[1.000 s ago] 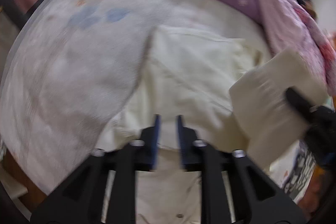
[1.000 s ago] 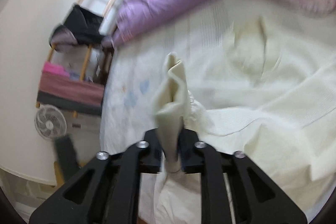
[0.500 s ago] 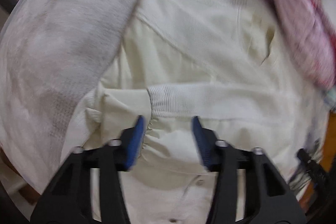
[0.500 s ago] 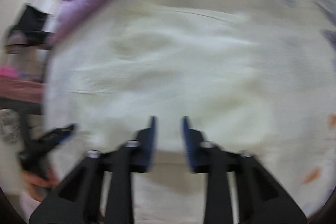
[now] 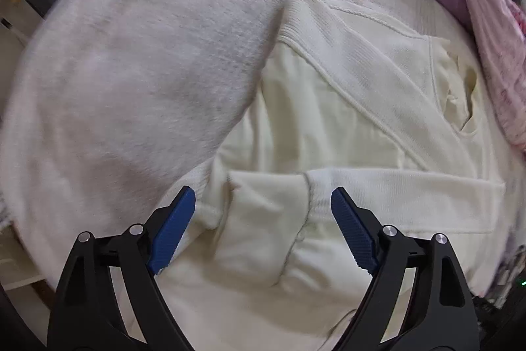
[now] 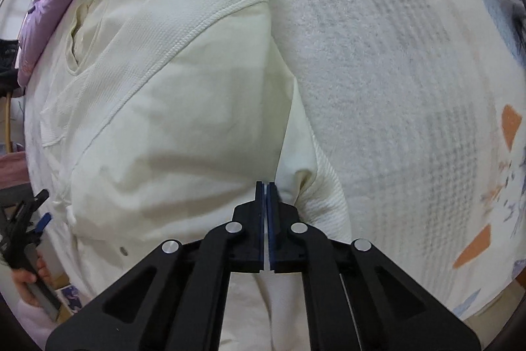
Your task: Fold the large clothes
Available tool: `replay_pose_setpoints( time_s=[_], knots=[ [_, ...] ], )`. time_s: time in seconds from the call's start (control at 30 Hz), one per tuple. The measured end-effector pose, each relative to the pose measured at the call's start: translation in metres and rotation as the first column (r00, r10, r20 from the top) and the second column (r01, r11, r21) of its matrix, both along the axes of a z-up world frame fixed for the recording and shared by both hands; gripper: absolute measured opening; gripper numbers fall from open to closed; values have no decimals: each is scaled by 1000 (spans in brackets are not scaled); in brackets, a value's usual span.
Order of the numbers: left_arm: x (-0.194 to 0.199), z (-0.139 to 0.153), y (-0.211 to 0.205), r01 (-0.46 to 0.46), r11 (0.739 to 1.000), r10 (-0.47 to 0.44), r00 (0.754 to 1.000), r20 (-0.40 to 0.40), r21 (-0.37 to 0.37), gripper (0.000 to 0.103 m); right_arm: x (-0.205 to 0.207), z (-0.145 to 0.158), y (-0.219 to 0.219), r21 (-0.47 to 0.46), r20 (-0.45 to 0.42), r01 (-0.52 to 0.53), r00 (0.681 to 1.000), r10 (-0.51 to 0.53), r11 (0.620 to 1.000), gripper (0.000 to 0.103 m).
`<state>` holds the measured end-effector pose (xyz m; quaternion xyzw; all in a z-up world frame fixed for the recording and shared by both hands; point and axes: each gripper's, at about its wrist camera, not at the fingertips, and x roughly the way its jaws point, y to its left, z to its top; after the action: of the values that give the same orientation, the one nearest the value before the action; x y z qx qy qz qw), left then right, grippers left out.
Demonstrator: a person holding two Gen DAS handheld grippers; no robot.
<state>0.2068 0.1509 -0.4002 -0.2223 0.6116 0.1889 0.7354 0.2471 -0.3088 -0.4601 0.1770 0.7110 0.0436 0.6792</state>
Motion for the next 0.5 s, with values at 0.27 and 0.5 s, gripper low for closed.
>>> replay_pose_setpoints(
  time_s=[0.27,0.5],
  knots=[
    [17,-9,-12,38,999,-38,999,-6,2,7,9,17,-18,26,-2,73,997,-73,997,5],
    [46,76,-22,145,981,-169,966,198,130,7,18,45,-28,38,75,54,996,-57,998,5]
  ],
)
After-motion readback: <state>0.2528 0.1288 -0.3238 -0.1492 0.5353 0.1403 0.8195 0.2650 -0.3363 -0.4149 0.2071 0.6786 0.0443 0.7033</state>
